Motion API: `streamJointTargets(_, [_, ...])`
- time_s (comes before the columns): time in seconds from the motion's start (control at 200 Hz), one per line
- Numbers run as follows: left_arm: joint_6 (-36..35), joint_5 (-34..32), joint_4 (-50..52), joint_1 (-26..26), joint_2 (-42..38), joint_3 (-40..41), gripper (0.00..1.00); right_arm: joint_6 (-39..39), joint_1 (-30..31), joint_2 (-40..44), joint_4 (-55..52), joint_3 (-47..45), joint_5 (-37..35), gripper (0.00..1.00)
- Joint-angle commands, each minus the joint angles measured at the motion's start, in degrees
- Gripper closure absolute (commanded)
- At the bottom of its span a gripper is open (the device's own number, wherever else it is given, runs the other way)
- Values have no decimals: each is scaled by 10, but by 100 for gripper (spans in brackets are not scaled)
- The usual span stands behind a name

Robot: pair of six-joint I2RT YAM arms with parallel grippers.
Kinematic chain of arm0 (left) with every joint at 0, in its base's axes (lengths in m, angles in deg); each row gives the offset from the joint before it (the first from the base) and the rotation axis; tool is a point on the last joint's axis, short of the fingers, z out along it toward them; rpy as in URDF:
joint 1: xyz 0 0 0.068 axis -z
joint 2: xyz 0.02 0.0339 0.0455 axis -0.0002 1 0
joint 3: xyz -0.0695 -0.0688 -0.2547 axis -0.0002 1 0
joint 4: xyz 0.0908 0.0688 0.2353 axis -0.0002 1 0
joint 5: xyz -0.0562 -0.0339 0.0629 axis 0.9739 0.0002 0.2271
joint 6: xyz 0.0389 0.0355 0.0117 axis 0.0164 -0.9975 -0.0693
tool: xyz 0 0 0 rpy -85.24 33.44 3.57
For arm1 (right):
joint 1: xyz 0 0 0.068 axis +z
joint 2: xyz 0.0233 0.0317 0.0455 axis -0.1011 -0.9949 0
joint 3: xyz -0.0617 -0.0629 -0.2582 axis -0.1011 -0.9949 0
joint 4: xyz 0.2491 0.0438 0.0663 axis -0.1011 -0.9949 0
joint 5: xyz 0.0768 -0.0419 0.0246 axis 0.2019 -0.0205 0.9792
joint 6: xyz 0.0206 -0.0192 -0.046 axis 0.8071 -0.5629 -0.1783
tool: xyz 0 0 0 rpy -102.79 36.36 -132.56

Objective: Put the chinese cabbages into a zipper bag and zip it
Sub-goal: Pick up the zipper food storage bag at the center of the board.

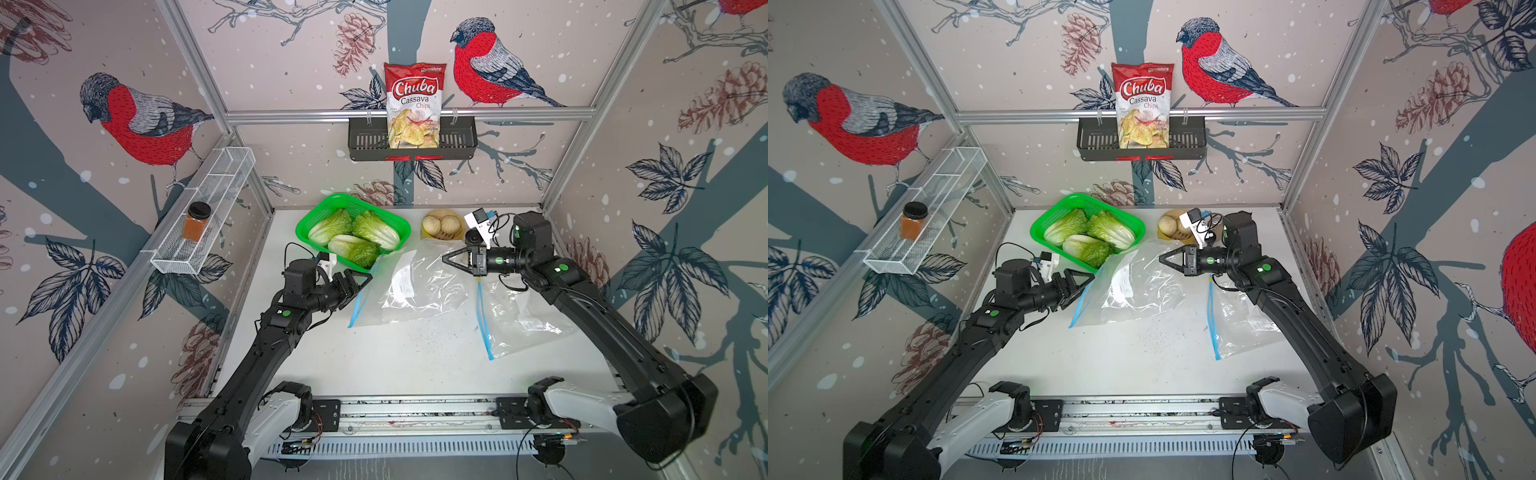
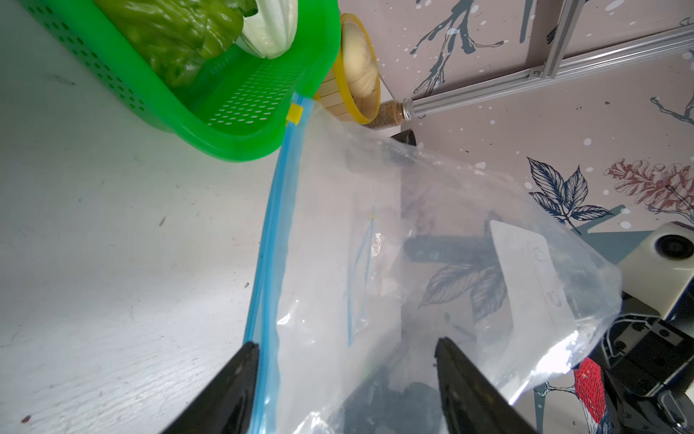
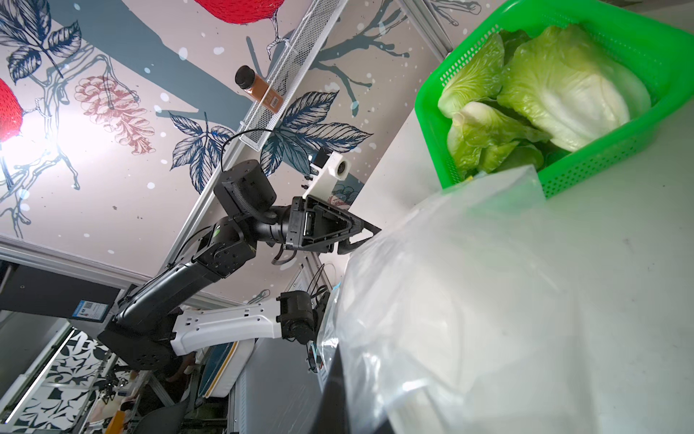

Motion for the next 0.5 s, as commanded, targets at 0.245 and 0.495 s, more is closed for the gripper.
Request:
streamJointTargets(0.245, [9, 25, -89, 23, 28, 7, 51, -14, -8, -24, 41, -20, -9, 100])
streamJointTargets(0.495, [-42, -7, 35, 23, 37, 8, 53, -15, -12, -22, 53, -19, -8, 100])
